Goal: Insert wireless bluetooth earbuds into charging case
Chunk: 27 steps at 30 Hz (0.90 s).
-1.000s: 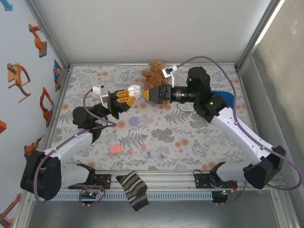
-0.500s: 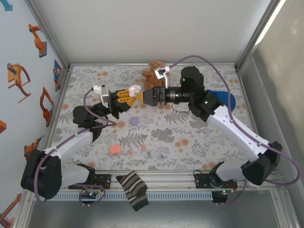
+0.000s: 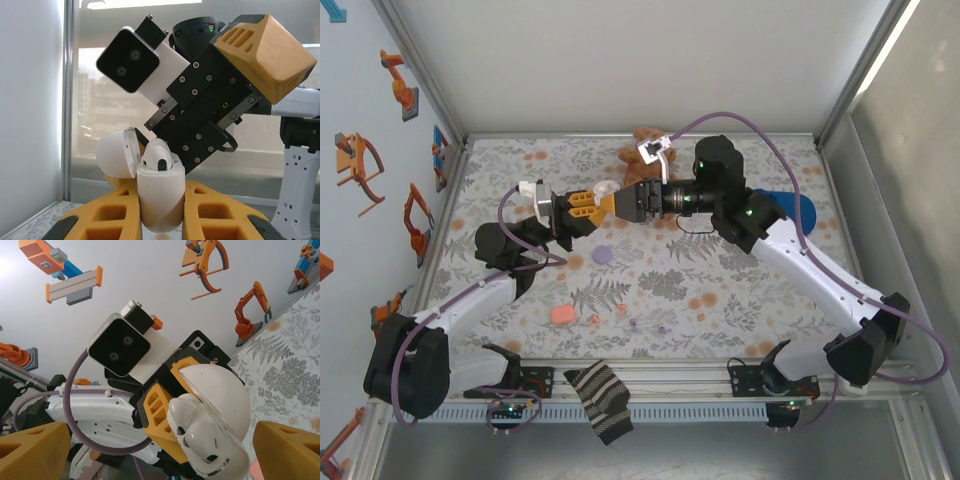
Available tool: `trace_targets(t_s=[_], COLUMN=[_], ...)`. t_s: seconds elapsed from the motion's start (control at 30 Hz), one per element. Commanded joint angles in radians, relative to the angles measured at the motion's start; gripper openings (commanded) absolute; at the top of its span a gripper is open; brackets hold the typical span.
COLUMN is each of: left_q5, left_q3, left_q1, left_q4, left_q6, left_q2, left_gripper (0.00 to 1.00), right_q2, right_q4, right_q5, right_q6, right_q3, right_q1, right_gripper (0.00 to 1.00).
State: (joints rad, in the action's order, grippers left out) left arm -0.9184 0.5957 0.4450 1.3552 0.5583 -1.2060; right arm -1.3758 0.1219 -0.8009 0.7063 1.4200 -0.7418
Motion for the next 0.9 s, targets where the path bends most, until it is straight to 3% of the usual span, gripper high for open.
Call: trace_targets(t_s=[0.0, 0.87], left_q5=[-0.021, -0.019], left_q3=[0.035, 0.027], left_q1=[0.007, 0.027], left_q4=[0.044, 0.044], left_q6=[0.003, 0.000], left_q2=[-0.006, -0.024], left_gripper=[0.10, 0.10], right_q2=[-0.002, 0.015], right_q4=[-0.006, 0.030], right_q5=[-0.011, 0.012], right_q6=[-0.022, -0.098], right_q3=[0.048, 0.082], right_q1=[-0.010, -0.016], right_gripper=[0.92, 0.91])
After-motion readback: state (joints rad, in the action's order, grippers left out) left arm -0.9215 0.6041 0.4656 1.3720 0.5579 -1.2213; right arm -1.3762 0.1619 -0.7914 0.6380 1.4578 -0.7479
